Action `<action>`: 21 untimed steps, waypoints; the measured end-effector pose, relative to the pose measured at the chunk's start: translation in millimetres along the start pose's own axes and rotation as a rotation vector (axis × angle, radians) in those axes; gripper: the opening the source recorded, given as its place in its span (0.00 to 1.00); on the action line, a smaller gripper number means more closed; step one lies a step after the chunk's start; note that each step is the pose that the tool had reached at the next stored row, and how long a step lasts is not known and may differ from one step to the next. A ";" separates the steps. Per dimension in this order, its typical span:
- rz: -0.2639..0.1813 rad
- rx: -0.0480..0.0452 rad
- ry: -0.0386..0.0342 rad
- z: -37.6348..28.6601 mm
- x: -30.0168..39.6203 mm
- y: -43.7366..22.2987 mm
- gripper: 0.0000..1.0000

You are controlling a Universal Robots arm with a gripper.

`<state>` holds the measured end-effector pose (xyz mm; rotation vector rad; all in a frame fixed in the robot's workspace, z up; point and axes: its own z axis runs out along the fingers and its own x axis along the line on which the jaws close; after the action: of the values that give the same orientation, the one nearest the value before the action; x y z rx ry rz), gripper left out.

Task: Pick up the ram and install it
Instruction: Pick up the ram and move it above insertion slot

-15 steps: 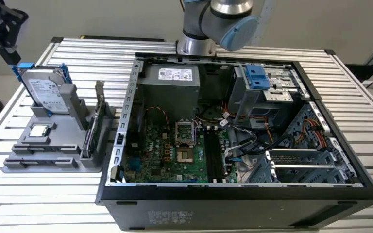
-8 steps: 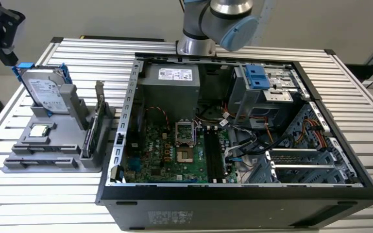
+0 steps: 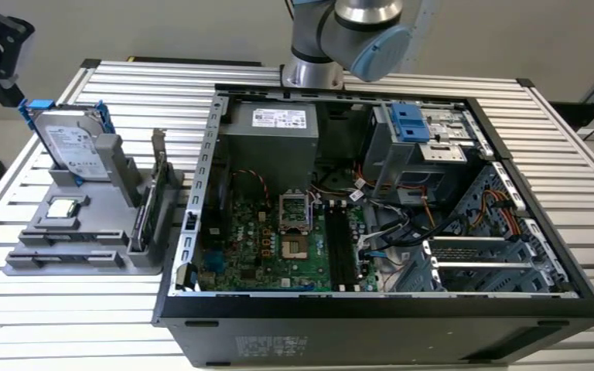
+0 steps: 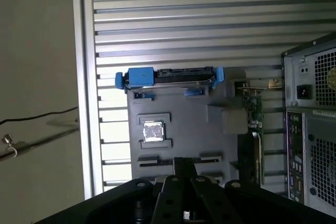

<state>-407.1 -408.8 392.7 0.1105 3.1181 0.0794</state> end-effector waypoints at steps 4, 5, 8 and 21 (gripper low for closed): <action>0.000 -0.0001 0.0000 -0.1 1.0 -2.5 0.00; 0.000 -0.0001 -0.0001 -0.1 1.1 -3.3 0.00; 0.000 0.0000 0.0000 -0.3 0.9 -6.4 0.00; 0.000 0.0000 -0.0001 -1.3 -0.5 -25.6 0.00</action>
<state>-408.4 -434.4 392.6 0.1105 3.1180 0.0795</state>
